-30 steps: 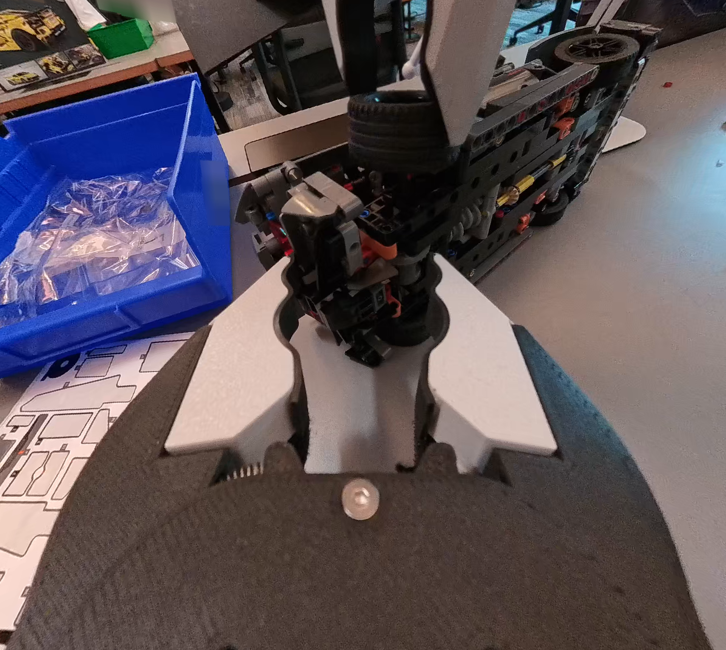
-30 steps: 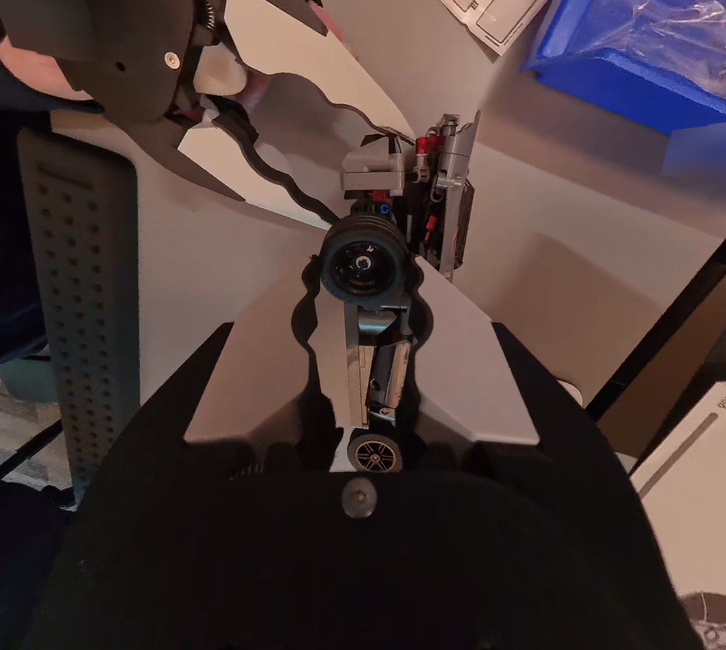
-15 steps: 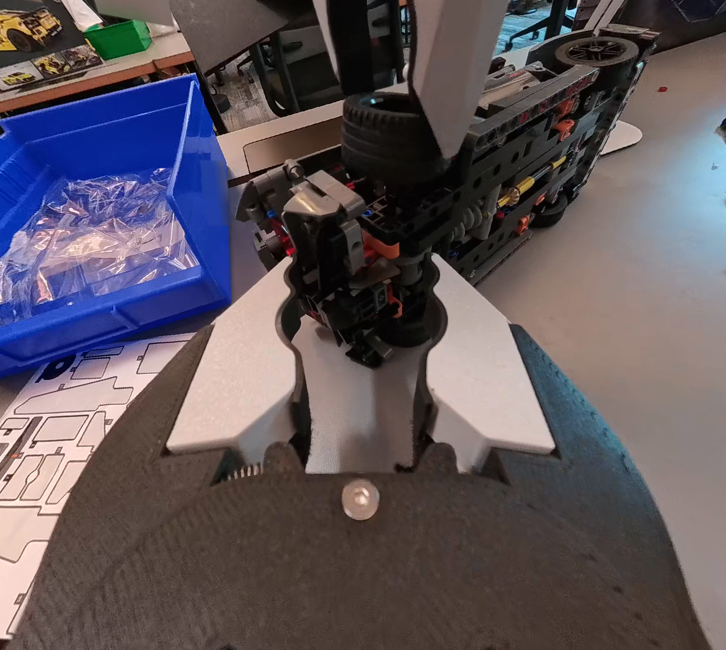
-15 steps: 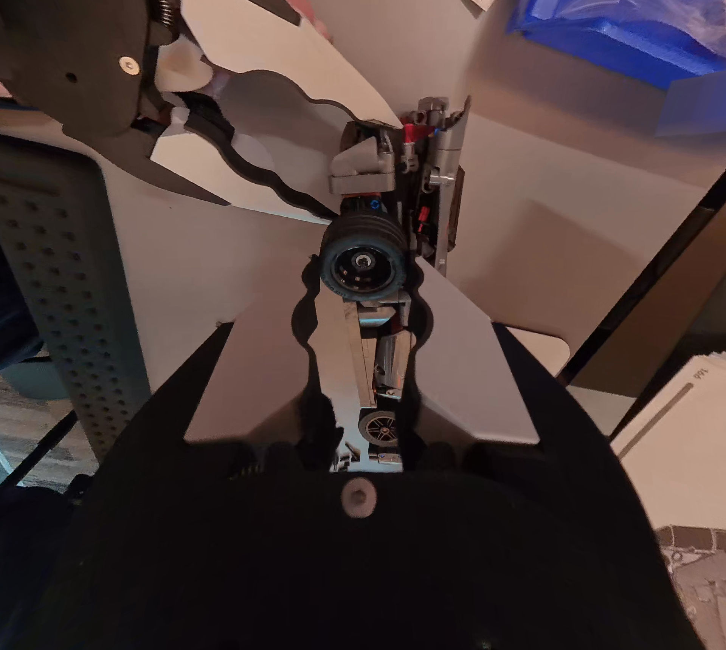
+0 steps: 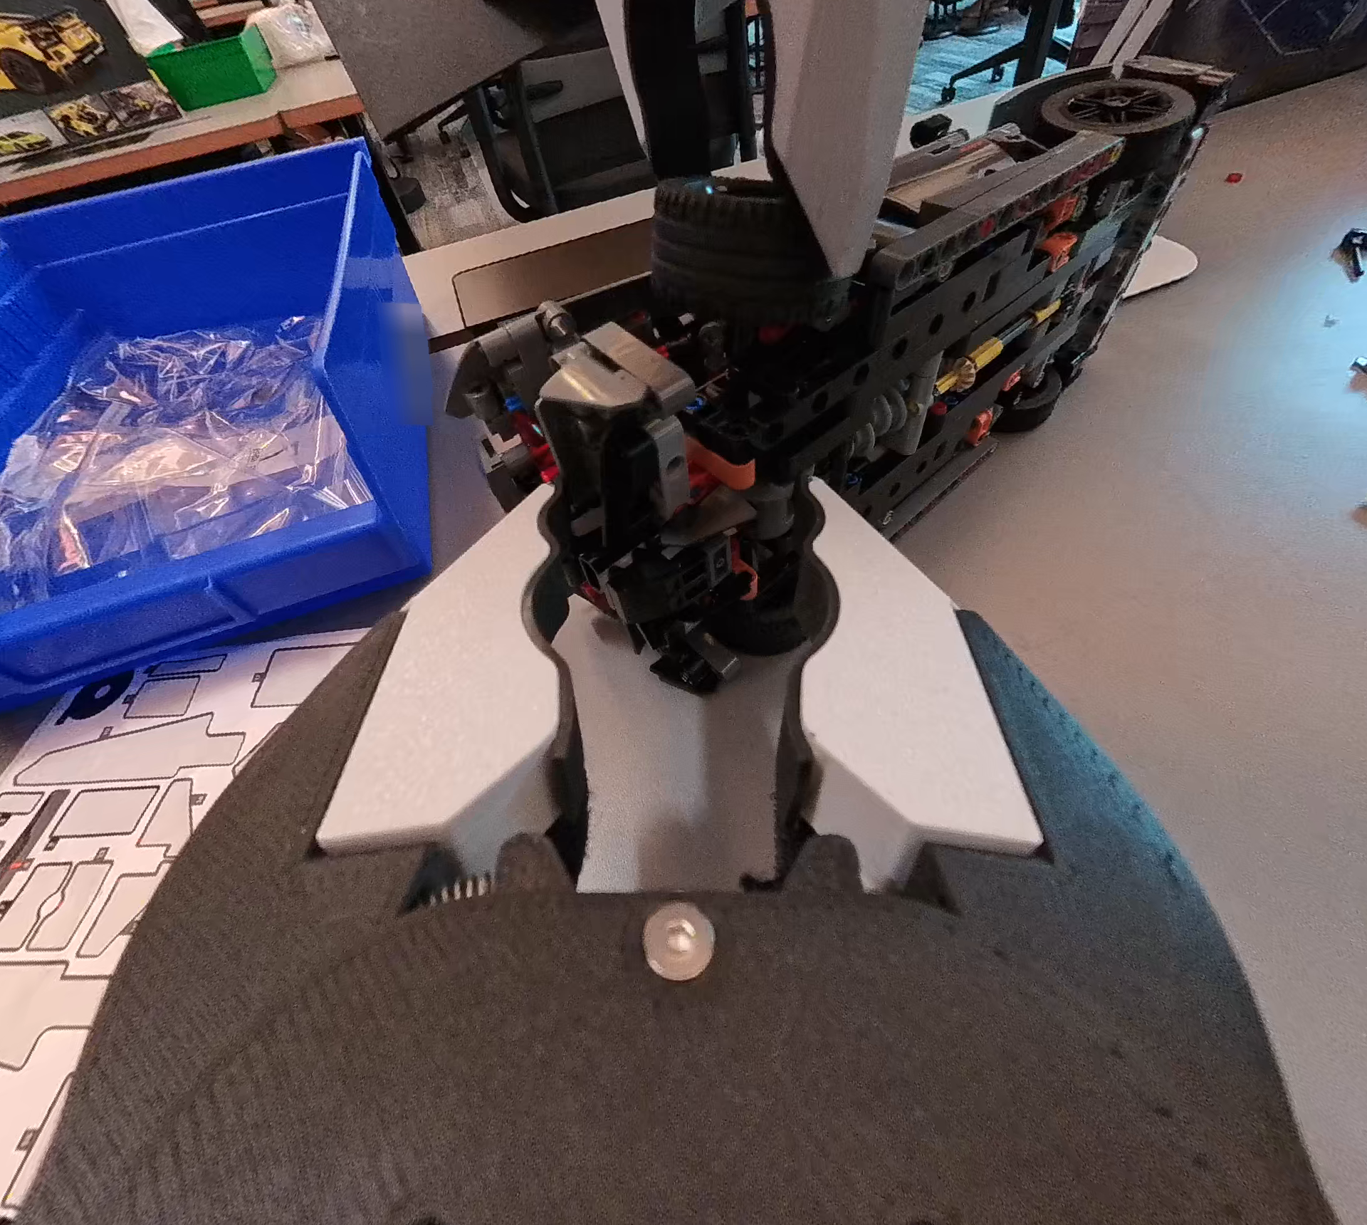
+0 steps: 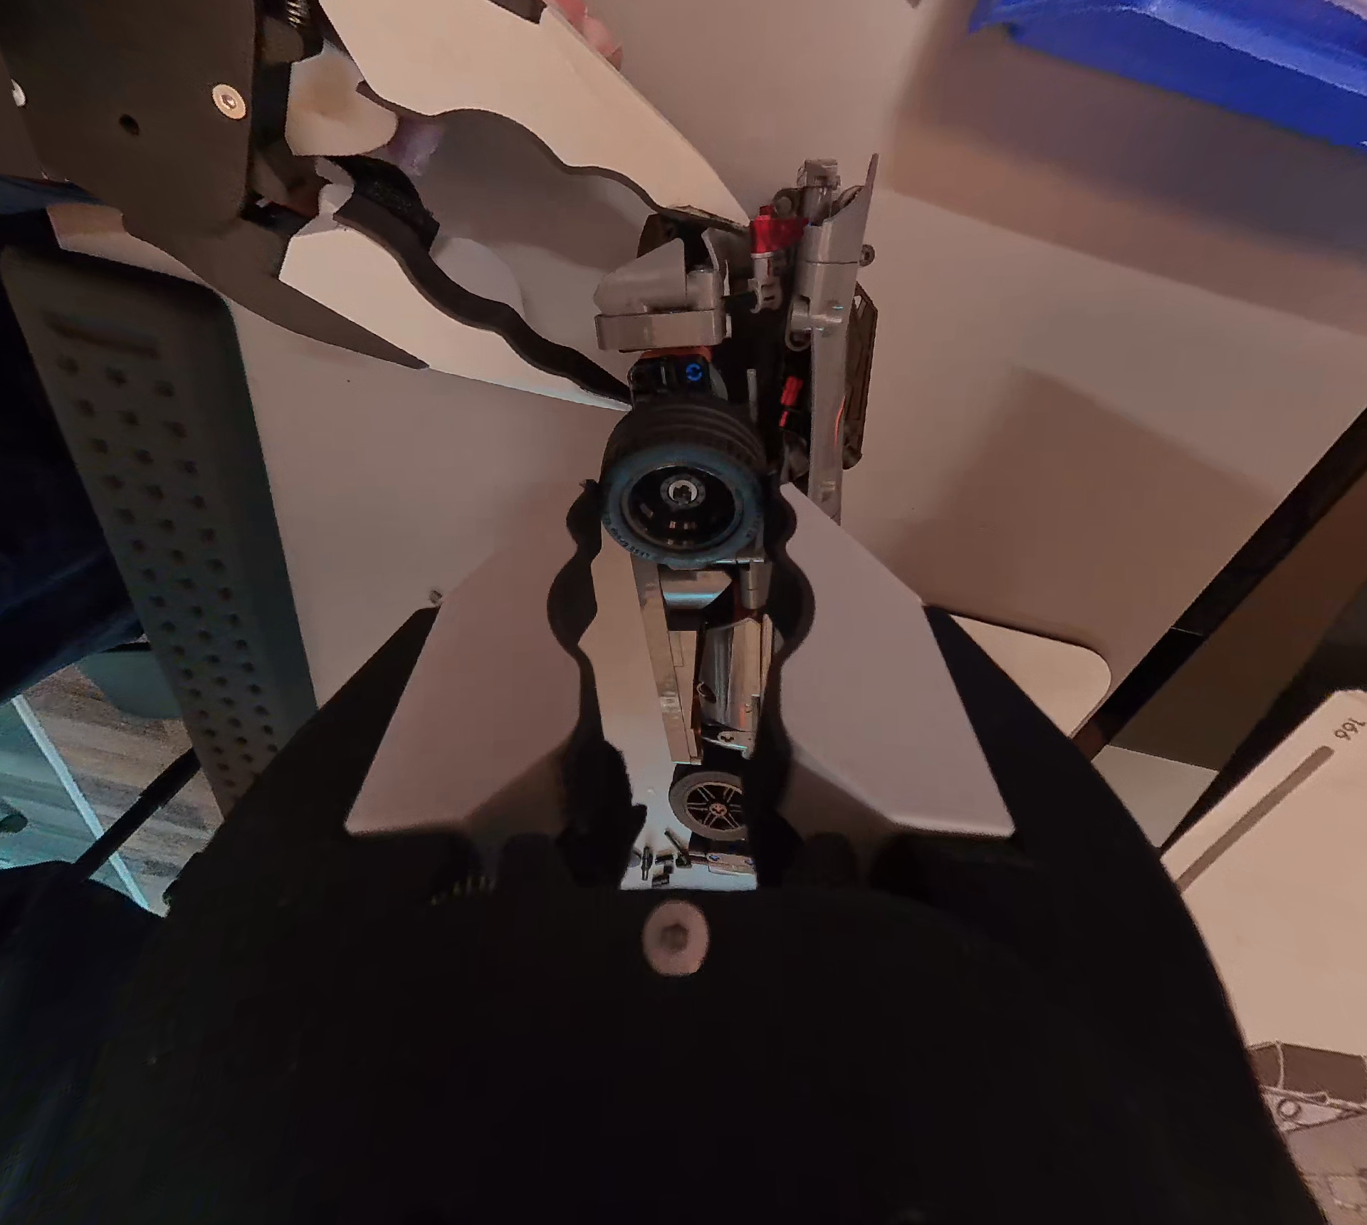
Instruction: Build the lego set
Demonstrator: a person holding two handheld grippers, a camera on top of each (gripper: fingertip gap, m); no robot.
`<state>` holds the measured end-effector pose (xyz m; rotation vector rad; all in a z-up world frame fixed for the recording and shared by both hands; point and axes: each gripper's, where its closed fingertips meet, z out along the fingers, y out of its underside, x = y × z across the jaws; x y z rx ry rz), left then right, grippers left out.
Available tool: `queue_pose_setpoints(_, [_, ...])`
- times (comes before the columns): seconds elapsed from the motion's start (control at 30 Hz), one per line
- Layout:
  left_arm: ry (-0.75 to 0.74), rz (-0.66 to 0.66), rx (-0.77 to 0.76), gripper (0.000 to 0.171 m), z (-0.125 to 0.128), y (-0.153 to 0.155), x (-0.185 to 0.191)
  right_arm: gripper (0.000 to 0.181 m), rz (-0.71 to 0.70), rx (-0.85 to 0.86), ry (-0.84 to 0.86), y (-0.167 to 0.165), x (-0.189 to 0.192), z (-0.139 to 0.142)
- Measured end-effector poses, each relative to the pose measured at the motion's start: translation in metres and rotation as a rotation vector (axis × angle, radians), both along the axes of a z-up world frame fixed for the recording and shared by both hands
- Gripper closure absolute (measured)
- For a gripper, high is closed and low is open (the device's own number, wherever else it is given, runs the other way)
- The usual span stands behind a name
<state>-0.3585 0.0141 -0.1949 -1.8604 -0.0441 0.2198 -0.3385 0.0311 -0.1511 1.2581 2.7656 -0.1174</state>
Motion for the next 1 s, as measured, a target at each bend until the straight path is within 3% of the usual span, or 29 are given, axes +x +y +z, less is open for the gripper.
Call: queue_pose_setpoints(1.0, [-0.005,-0.001,0.003,0.115,0.0010,-0.0005,0.0001,0.140,0.087,0.192,-0.057,-0.0052,0.0035,-0.0047])
